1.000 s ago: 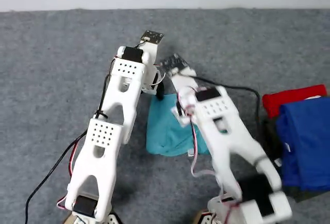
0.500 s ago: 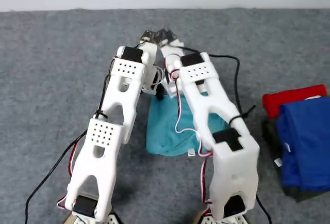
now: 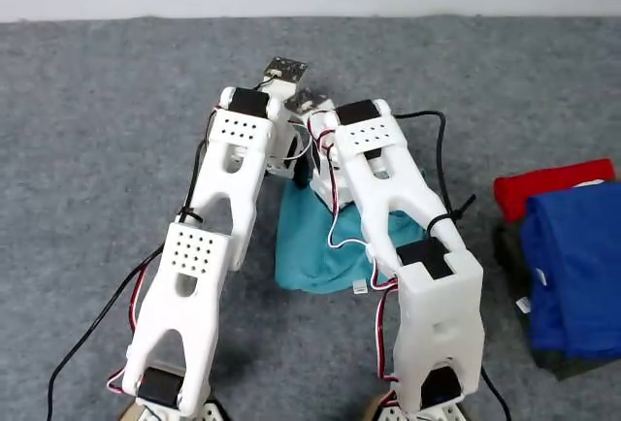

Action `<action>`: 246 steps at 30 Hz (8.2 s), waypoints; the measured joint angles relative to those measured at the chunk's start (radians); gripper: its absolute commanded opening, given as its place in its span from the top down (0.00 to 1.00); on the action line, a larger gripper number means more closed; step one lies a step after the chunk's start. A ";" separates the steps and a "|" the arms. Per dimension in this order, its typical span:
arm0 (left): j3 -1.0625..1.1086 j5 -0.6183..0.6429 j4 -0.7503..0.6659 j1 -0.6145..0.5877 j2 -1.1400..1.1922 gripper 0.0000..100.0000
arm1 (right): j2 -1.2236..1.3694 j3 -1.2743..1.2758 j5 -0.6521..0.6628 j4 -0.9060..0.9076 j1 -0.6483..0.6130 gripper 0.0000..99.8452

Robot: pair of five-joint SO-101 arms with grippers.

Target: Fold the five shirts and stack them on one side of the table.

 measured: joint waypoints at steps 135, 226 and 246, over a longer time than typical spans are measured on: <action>0.014 0.000 0.011 -0.061 -0.318 0.72 | -1.046 0.671 -0.091 -0.381 1.338 0.99; 1.890 -0.350 0.014 -0.370 -2.843 0.79 | -2.337 0.962 0.061 0.250 0.618 0.94; 1.889 -0.350 0.014 -0.370 -3.024 0.79 | -2.337 0.962 -0.005 0.250 0.620 0.97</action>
